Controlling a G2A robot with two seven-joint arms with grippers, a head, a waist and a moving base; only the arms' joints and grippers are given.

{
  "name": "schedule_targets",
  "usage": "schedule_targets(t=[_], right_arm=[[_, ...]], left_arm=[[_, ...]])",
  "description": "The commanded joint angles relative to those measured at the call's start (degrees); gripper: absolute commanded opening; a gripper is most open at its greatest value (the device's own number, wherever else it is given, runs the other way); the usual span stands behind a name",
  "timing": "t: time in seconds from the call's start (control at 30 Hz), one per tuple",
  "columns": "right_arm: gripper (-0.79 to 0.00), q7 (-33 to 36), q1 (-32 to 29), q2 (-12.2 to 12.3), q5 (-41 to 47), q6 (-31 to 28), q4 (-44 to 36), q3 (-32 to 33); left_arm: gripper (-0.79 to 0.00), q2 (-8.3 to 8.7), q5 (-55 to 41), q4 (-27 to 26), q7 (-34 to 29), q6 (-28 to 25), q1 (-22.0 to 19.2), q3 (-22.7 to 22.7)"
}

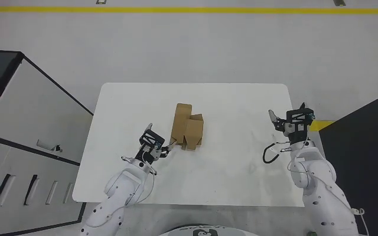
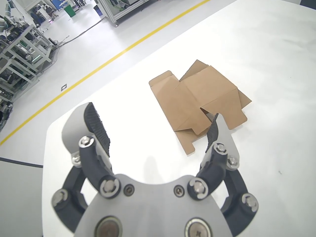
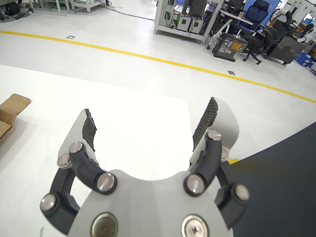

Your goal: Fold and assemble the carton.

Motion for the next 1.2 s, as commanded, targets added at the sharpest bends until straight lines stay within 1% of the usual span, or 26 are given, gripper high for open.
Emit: schedule_targets(t=[0.0,0.13,0.4,0.47,0.53,0.63,0.73,0.93,1.0,1.03,1.17], right_arm=[[0.000,0.00,0.00,0.00,0.00,0.00,0.00,0.00],[0.000,0.00,0.00,0.00,0.00,0.00,0.00,0.00],[0.000,0.00,0.00,0.00,0.00,0.00,0.00,0.00],[0.000,0.00,0.00,0.00,0.00,0.00,0.00,0.00],[0.000,0.00,0.00,0.00,0.00,0.00,0.00,0.00],[0.000,0.00,0.00,0.00,0.00,0.00,0.00,0.00],[0.000,0.00,0.00,0.00,0.00,0.00,0.00,0.00],[0.000,0.00,0.00,0.00,0.00,0.00,0.00,0.00],[0.000,0.00,0.00,0.00,0.00,0.00,0.00,0.00],[0.000,0.00,0.00,0.00,0.00,0.00,0.00,0.00],[0.000,0.00,0.00,0.00,0.00,0.00,0.00,0.00]], left_arm=[[0.000,-0.23,2.66,0.50,-0.38,0.25,-0.50,2.54],[0.000,-1.03,7.38,2.45,-1.76,4.77,-2.77,6.78],[0.000,-1.03,7.38,2.45,-1.76,4.77,-2.77,6.78],[0.000,-0.88,15.00,3.98,-4.14,5.62,-3.40,7.56],[0.000,-1.26,16.76,4.36,-5.82,6.89,-3.93,9.39],[0.000,-1.78,20.72,6.66,-8.05,9.07,-5.74,11.46],[0.000,-2.16,26.26,7.81,-10.87,13.08,-7.29,12.42],[0.000,-2.16,26.26,7.81,-10.87,13.08,-7.29,12.42],[0.000,-2.00,28.43,8.60,-8.68,11.04,-7.51,12.90],[0.000,-2.07,27.83,8.63,-8.49,11.06,-7.32,13.04],[0.000,-2.36,33.53,9.31,-10.78,11.82,-7.60,14.80]])
